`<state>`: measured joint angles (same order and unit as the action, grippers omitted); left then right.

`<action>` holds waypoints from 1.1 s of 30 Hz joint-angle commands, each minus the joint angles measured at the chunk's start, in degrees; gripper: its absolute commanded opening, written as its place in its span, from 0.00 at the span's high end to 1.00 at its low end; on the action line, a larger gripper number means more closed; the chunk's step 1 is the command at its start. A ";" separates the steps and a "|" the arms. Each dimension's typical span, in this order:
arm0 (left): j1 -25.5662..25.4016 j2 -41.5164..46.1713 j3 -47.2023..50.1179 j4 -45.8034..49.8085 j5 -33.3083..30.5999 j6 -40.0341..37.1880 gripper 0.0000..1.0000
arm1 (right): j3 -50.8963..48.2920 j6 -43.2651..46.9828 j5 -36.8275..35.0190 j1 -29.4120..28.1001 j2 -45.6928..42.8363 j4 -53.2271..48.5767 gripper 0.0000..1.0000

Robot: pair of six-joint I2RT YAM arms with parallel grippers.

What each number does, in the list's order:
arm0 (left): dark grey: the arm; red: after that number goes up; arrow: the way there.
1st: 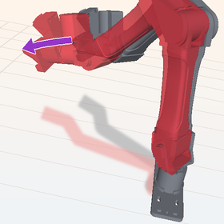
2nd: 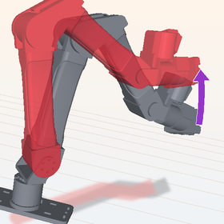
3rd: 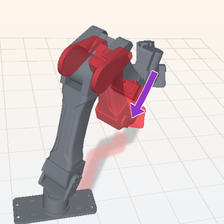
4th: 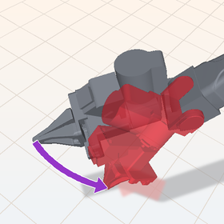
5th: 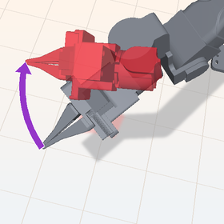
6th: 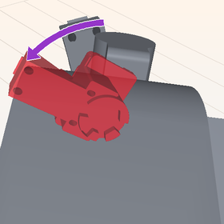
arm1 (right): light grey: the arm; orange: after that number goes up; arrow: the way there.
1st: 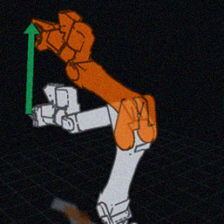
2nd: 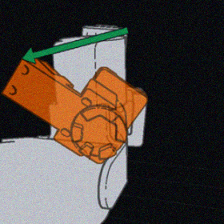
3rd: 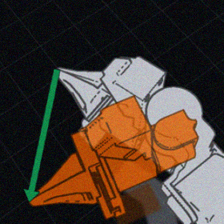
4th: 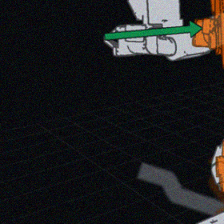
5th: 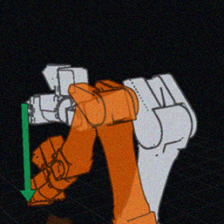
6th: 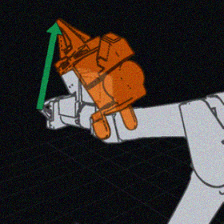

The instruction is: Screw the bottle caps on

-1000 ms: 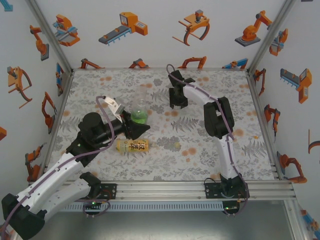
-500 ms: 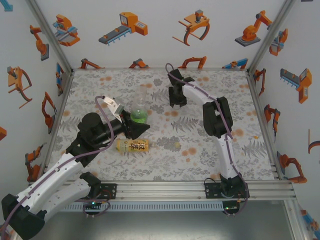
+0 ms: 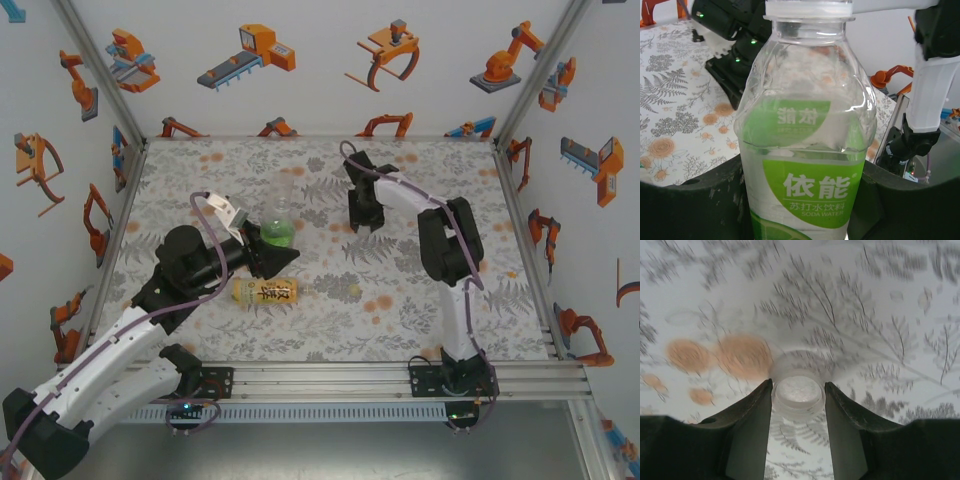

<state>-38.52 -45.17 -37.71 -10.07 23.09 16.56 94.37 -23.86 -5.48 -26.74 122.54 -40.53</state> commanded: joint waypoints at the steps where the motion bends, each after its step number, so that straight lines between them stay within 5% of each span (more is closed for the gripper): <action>1: 0.38 -0.30 -2.13 0.67 0.29 0.20 1.00 | -6.24 -2.39 -0.36 0.06 -7.28 -0.80 0.62; 16: -0.73 -2.15 -5.55 1.83 -2.70 0.46 1.00 | -33.72 -8.16 -0.34 0.00 -26.06 8.74 0.61; 33: -2.49 -0.29 -4.38 2.41 -6.65 1.70 1.00 | -37.84 -8.14 -0.32 0.02 -27.53 10.02 0.44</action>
<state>-40.60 -45.78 -41.63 -7.49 17.26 17.61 57.45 -31.53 -5.23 -26.74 97.17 -29.08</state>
